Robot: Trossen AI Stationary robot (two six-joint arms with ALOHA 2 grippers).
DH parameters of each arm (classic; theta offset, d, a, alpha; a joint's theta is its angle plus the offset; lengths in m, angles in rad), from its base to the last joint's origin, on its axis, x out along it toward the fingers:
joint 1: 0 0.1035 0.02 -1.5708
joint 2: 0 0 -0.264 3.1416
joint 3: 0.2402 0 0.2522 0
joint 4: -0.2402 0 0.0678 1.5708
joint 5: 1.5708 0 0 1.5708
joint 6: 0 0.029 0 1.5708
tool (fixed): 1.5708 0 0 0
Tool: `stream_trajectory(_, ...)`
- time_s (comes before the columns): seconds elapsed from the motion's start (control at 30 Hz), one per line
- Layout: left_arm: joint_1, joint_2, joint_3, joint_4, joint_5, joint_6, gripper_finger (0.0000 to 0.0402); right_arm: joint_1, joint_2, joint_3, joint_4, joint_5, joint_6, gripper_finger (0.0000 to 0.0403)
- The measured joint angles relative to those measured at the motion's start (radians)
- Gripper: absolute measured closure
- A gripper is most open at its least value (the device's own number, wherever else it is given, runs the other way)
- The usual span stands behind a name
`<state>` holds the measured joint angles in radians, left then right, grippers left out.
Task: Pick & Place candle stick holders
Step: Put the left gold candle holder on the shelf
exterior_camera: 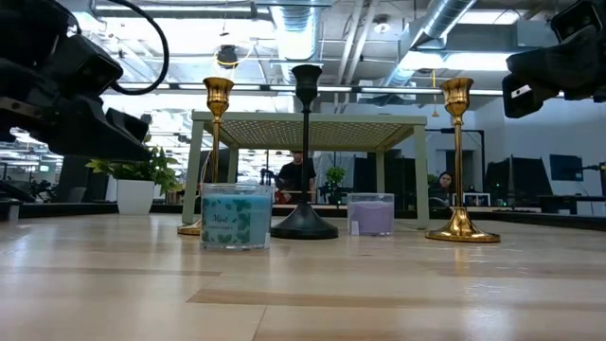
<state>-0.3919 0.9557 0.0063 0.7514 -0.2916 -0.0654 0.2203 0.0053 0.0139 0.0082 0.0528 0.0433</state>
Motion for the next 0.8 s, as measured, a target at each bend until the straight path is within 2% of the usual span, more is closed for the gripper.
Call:
stream_trajectory(0.2,-0.006,0.153,0.001,0.172,-0.073,-0.017,0.0399,0.0,0.0,0.0,0.0,0.0,0.0,0.0403)
stream_trajectory(0.37,-0.05,0.296,0.075,0.177,-0.169,-0.058,0.0399,0.0,0.0,0.0,0.0,0.0,0.0,0.0403)
stream_trajectory(0.5,-0.098,0.393,0.144,0.182,-0.254,-0.006,0.0399,0.0,0.0,0.0,0.0,0.0,0.0,0.0403)
stream_trajectory(0.57,-0.111,0.423,0.151,0.18,-0.283,0.005,0.0399,0.0,0.0,0.0,0.0,0.0,0.0,0.0403)
stream_trajectory(0.8,-0.112,0.449,0.151,0.18,-0.288,-0.08,0.0395,0.0,0.0,0.0,0.0,0.0,0.0,0.0403)
